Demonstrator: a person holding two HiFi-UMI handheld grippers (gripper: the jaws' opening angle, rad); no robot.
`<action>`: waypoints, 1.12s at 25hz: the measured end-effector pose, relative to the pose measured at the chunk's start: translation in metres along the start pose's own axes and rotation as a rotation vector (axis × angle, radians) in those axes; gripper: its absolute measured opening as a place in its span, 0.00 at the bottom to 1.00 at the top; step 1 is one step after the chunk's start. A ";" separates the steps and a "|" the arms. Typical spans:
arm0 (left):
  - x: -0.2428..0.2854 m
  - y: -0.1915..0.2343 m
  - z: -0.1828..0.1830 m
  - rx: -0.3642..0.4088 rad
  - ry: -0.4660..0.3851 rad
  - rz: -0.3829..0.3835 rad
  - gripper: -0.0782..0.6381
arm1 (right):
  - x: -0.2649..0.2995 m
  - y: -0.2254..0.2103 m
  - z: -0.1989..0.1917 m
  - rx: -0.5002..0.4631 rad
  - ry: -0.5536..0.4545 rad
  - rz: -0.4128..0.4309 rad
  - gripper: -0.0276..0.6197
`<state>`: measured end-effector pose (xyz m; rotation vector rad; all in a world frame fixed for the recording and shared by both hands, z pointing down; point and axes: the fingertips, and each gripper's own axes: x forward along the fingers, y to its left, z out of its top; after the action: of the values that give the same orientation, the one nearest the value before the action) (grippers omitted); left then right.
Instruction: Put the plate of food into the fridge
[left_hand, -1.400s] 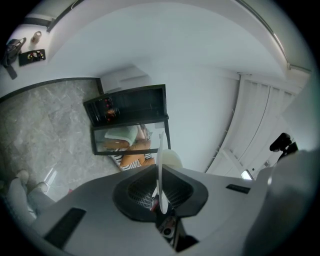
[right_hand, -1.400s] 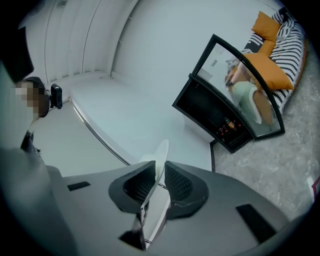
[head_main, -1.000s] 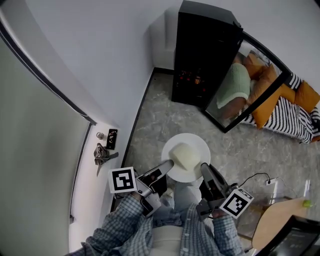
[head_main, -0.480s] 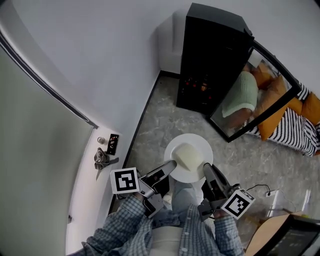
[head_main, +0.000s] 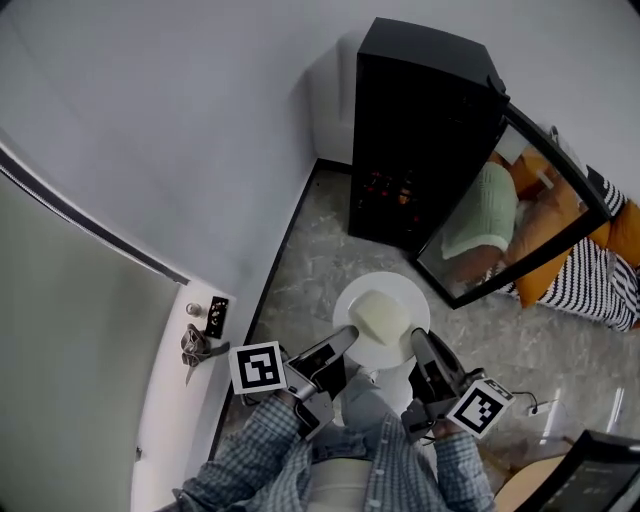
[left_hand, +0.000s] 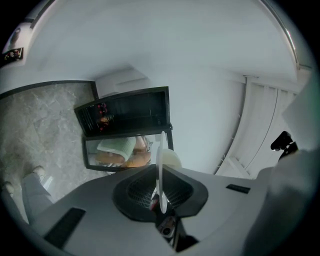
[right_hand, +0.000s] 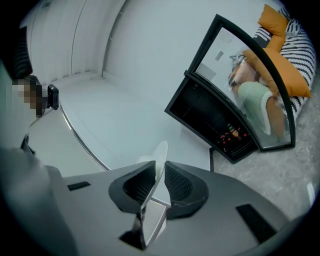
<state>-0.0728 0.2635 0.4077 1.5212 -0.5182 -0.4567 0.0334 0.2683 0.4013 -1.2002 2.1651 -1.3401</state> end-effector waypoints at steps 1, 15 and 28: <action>0.007 -0.001 0.004 0.003 -0.004 0.006 0.14 | 0.004 -0.003 0.008 0.001 0.004 0.005 0.14; 0.087 -0.009 0.049 0.034 -0.061 0.005 0.14 | 0.048 -0.031 0.092 -0.006 0.019 0.064 0.14; 0.128 -0.005 0.084 0.027 -0.024 0.007 0.14 | 0.081 -0.053 0.125 -0.005 0.003 0.040 0.14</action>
<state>-0.0175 0.1209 0.4060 1.5403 -0.5501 -0.4643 0.0912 0.1213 0.3950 -1.1515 2.1837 -1.3219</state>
